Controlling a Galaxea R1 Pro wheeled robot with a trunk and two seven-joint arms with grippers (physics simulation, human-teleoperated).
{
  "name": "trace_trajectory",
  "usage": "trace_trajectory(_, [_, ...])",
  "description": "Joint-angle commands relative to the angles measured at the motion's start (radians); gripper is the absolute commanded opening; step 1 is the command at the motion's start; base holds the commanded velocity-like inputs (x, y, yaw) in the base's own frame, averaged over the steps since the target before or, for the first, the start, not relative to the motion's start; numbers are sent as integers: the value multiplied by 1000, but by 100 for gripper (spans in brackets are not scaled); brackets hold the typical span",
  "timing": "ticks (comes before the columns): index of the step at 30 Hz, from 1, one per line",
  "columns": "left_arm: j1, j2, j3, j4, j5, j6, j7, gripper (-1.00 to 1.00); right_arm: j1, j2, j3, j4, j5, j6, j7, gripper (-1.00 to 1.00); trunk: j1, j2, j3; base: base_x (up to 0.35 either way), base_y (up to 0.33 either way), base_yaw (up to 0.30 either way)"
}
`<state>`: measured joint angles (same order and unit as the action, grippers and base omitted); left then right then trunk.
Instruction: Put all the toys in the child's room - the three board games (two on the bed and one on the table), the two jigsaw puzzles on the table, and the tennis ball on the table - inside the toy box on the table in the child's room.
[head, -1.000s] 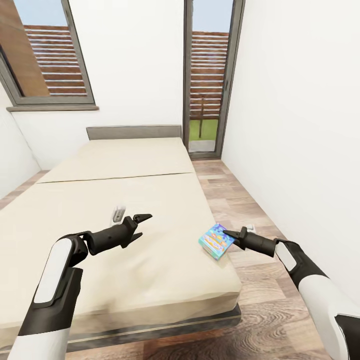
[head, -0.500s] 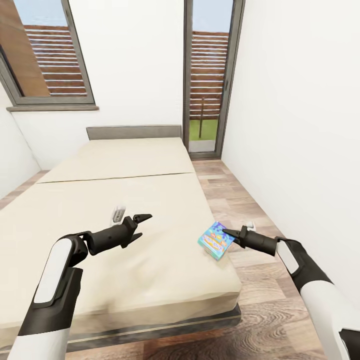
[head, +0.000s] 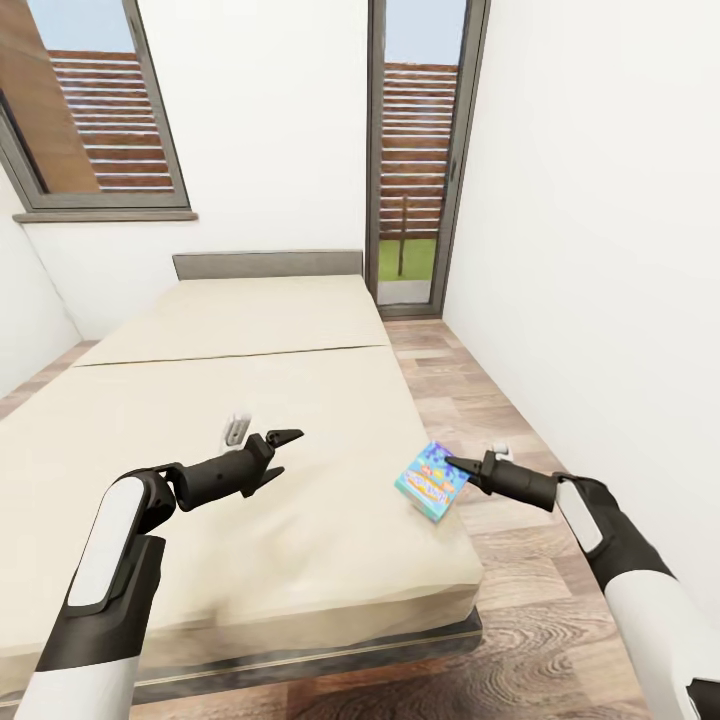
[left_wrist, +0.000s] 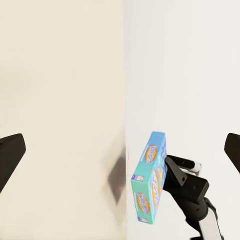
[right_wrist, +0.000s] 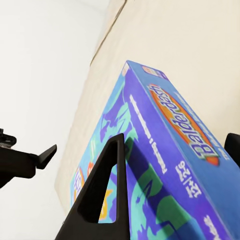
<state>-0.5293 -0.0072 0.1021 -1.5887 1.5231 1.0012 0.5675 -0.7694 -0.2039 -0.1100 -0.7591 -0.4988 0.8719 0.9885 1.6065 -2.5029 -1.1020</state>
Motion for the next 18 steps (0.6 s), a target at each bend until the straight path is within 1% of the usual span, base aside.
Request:
trace_trajectory(1, [-1, -1, 2, -1, 10, 4, 10, 100, 0, 0, -1, 0, 2, 3, 2, -100, 0, 0, -1, 0, 0, 0])
trace_trajectory(9, [-1, -1, 4, 0, 12, 4, 7, 100, 3, -8, 2, -76, 11, 7, -1, -100, 0, 0, -1, 0, 0, 0])
trace_trajectory(12, [-1, -1, 4, -1, 12, 4, 6, 100, 3, -23, 3, -114, 19, 10, -2, -100, 0, 0, -1, 0, 0, 0])
trace_trajectory(18, [-3, -1, 1, -4, 14, 5, 4, 100, 4, -37, 5, -143, 31, 14, -3, -100, -3, 1, 22, 0, 0, 0])
